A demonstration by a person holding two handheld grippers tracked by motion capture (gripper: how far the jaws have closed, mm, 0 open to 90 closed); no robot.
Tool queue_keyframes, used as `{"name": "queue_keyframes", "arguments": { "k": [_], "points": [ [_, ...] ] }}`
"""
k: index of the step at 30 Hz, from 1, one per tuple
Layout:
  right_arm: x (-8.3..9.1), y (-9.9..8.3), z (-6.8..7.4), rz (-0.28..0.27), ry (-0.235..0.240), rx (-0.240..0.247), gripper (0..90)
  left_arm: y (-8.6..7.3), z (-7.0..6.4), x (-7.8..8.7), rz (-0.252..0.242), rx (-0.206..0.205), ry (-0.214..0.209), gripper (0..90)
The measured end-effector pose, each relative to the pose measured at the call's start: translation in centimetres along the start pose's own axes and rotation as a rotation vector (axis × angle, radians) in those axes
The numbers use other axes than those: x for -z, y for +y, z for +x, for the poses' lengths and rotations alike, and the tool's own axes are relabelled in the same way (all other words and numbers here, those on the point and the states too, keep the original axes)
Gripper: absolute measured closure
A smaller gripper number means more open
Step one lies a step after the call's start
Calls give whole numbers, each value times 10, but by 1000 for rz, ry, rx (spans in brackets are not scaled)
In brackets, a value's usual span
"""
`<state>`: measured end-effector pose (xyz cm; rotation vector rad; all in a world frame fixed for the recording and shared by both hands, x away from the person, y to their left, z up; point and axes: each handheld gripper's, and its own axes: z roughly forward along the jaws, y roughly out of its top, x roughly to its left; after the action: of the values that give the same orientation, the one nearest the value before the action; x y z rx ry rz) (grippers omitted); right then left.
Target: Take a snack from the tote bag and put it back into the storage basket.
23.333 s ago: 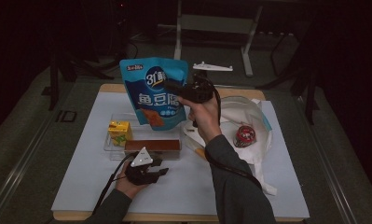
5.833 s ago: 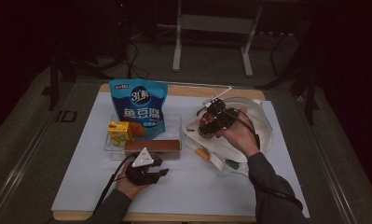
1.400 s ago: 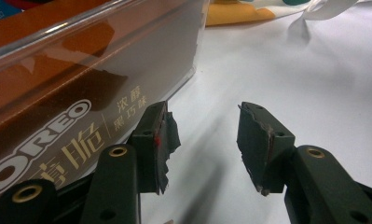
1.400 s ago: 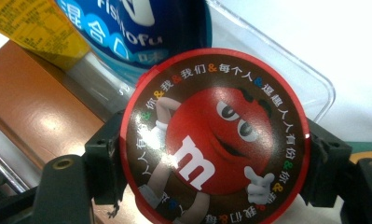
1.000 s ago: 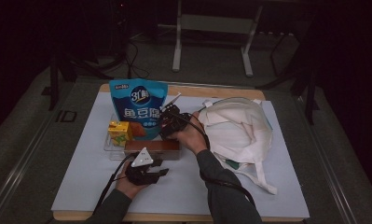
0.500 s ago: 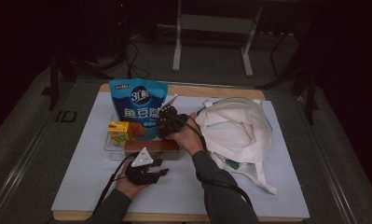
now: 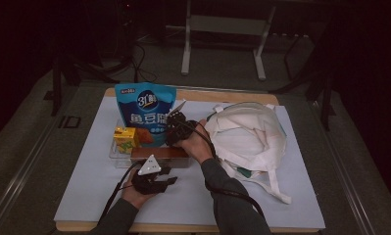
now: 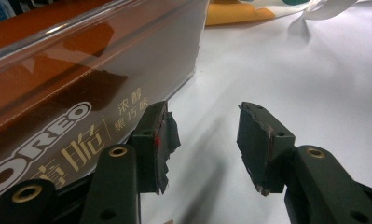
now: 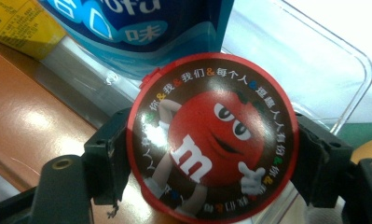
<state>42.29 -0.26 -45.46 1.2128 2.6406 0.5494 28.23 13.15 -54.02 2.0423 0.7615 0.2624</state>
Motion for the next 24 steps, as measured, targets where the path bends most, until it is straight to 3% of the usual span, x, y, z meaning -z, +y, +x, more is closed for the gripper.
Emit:
{"name": "queue_keyframes", "arguments": {
  "k": [7, 14, 22, 24],
  "points": [
    [-3, -1, 1, 7, 2, -11, 250, 0, 0, 0, 0, 0, 0, 533],
    [5, 0, -1, -12, 7, -16, 249, 0, 0, 0, 1, -1, 1, 532],
    [12, 0, -2, -12, -1, 19, 251, 0, 0, 0, 2, -1, 1, 533],
    [15, -1, 0, -5, -13, 59, 255, 0, 0, 0, 1, 0, 1, 532]
  ]
}}
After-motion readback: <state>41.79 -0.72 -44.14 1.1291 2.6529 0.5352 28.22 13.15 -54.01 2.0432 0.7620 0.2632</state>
